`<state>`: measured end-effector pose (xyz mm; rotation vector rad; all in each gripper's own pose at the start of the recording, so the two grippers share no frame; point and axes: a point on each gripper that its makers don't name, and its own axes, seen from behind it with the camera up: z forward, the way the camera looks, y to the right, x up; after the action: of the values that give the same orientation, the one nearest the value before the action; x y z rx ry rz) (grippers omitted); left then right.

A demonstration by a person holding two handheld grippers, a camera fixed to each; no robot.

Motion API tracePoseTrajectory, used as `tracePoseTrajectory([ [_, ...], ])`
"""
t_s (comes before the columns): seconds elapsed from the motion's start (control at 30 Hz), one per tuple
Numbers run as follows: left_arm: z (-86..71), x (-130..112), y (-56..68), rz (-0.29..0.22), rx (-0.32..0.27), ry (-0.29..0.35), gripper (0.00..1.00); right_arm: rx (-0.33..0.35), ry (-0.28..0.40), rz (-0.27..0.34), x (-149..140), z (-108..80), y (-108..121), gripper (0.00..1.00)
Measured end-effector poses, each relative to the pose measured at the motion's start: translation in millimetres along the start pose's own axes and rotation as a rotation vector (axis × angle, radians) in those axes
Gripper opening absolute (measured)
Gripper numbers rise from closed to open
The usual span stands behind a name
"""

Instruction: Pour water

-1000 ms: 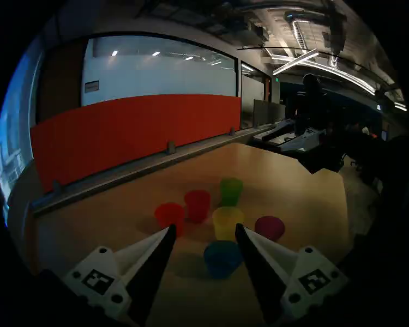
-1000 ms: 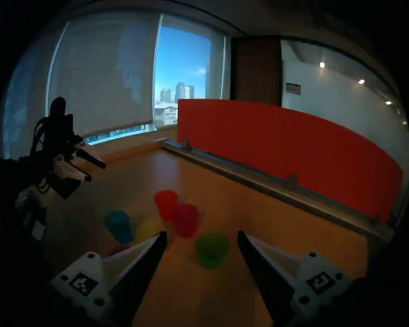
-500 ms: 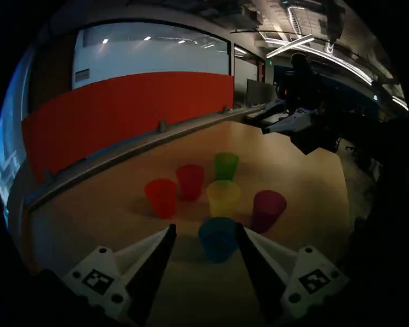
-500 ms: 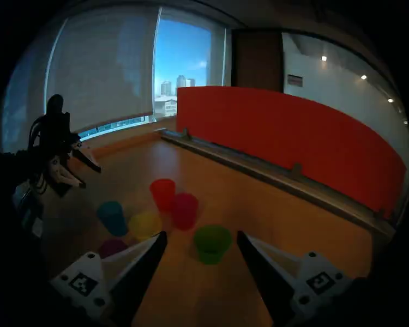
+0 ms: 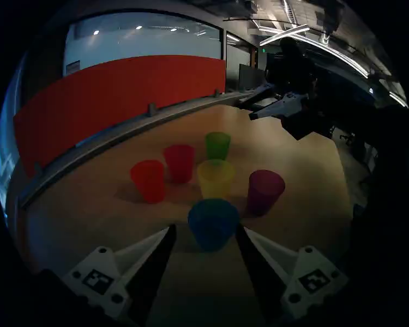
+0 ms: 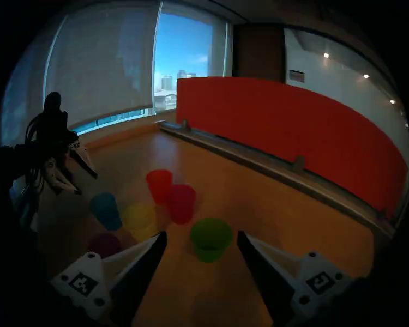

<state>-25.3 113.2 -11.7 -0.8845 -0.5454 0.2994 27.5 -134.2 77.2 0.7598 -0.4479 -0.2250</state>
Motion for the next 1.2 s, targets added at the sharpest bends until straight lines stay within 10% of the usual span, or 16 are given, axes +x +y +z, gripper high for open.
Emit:
tracePoseTrajectory([
  [1.2,54.3,-36.1,8.8,0.025,-0.054,-0.136,0.80,0.007,-0.031,0.007,-13.0,19.6,4.5,1.00],
])
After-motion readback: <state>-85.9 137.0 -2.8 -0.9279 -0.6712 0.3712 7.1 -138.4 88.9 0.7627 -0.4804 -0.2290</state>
